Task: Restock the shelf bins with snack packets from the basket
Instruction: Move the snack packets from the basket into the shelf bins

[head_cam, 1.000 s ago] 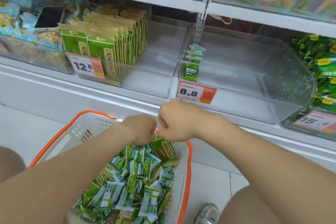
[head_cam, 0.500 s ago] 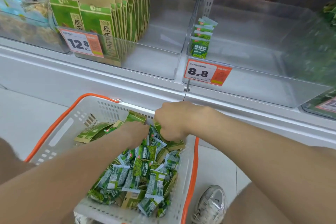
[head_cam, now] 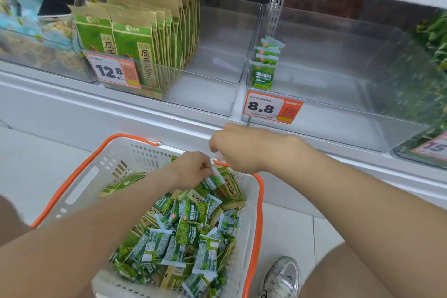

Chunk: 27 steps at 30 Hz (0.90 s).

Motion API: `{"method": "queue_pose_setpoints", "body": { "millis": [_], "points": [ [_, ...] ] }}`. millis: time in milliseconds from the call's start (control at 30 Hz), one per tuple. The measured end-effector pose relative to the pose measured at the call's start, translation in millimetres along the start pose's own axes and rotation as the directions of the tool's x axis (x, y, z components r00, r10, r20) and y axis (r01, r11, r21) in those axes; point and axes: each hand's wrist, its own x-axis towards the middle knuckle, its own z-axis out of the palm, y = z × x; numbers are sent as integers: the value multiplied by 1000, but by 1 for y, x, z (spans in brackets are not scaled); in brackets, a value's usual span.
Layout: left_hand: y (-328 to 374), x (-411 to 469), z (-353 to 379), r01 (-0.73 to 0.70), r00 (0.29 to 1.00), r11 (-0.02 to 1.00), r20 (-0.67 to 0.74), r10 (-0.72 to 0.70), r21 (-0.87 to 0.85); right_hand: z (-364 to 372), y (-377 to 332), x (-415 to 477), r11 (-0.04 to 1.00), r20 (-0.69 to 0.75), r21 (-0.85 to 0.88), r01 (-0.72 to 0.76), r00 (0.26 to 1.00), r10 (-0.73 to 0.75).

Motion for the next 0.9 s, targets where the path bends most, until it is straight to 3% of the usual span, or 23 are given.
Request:
{"method": "queue_pose_setpoints", "body": {
  "millis": [100,167,367,433,600,900],
  "points": [
    [29,-16,-20,-27,998,900,-62,0,-435,-13,12,-16,999,-139,39,-10,990,16],
    [49,-29,-33,-53,997,797,-83,3,-602,-25,20,-31,996,-243,83,-17,969,37],
    [100,-66,-70,-191,982,447,-171,84,-874,-49,42,-69,951,-316,307,-36,939,137],
    [107,-71,-77,-235,972,384,-209,108,-893,-54,46,-72,917,-345,398,-27,922,177],
    [114,-71,-83,-339,929,542,-365,64,-769,-61,50,-79,728,-336,684,47,906,257],
    [127,-58,-99,-450,854,523,-520,14,-724,-66,58,-73,488,-318,866,104,869,378]
  ]
}}
